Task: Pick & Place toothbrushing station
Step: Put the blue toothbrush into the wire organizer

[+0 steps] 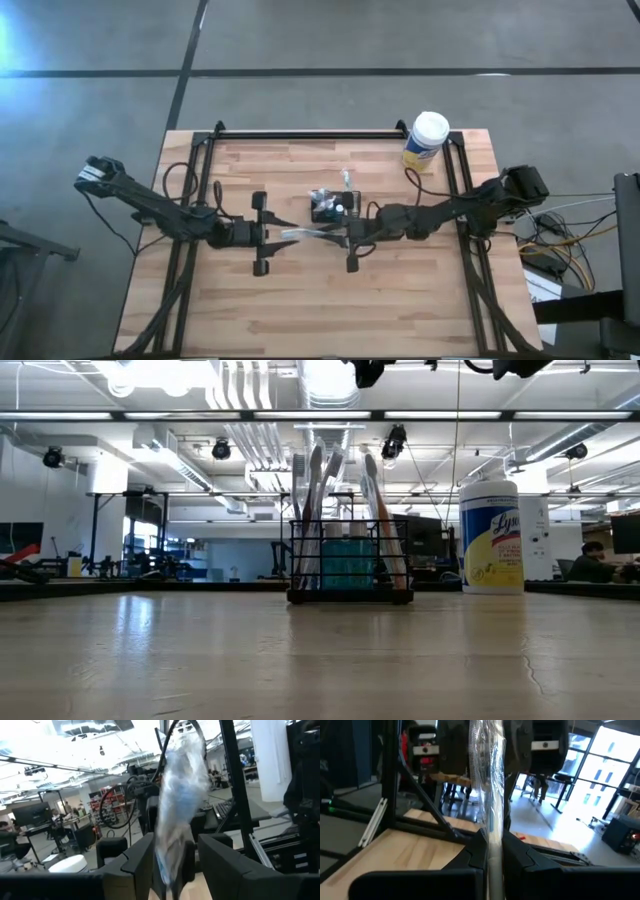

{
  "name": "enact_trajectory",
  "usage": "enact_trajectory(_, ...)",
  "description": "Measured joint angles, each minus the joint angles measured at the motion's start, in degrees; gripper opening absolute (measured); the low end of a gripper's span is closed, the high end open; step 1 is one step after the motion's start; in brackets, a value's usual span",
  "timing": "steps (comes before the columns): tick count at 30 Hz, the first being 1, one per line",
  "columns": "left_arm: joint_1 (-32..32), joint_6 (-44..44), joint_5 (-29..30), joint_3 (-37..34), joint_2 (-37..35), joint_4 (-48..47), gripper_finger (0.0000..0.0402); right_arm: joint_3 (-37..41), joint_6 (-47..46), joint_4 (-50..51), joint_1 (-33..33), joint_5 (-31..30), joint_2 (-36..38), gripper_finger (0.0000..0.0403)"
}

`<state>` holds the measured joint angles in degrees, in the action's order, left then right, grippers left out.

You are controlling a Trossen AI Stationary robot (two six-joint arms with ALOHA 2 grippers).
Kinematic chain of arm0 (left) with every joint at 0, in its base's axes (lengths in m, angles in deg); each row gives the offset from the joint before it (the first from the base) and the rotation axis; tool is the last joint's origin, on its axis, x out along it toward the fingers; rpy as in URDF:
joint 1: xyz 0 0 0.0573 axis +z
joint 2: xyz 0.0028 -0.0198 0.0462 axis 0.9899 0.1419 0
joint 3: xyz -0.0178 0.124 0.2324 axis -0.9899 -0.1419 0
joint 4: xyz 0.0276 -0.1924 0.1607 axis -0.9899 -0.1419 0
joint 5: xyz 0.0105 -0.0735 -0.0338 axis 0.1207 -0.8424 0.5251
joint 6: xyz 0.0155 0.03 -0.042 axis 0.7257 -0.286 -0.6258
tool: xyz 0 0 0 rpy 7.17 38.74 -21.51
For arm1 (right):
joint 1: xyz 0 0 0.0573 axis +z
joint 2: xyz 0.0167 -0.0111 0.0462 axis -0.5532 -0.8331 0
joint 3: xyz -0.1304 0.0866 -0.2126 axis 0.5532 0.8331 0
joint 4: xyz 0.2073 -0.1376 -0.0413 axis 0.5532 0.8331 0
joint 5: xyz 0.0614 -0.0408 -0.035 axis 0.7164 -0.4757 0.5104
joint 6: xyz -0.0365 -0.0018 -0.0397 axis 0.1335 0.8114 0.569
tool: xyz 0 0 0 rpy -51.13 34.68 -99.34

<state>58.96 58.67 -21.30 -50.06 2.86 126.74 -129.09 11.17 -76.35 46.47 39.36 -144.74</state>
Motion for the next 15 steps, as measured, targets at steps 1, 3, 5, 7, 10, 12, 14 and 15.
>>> enact_trajectory(1, 0.16, 0.0, -0.15, 0.03, 0.05, 0.06, 0.0156, 0.07, 0.09, 0.41, 0.0, 0.06, 0.19, 0.002)
enact_trajectory(3, 0.45, -0.18, -0.87, 0.01, 0.06, 0.2, 0.0156, -0.29, 0.05, -0.19, -0.12, 0.23, -0.04, 0.002)
enact_trajectory(5, 1.03, -0.34, -1.05, 0.03, 0.07, 0.35, 0.0155, -0.31, 0.08, -0.25, -0.17, 0.26, -0.1, 0.002)
enact_trajectory(7, 1.58, -0.73, -1.17, 0.03, 0.07, 0.38, 0.0149, -0.31, 0.3, -1.45, -0.24, 0.22, -0.66, 0.002)
enact_trajectory(10, 2.67, -1.49, -2.82, 0.03, 0.07, 0.52, 0.0134, -0.28, 0.42, -3.1, -0.24, 0.26, -0.87, 0.002)
enact_trajectory(12, 3.23, -1.77, -4.08, 0.09, 0.07, 0.82, 0.0122, -0.28, 0.51, -3.68, -0.31, 0.3, -0.9, 0.002)
enact_trajectory(14, 3.48, -1.74, -4.64, 0.54, 0.09, 0.95, 0.0109, -0.28, 0.53, -3.44, -0.36, 0.31, -0.91, 0.002)
enact_trajectory(15, 3.68, -1.52, -4.96, 0.8, 0.09, 1.01, 0.0102, -0.26, 0.53, -3.43, -0.44, 0.32, -0.95, 0.002)
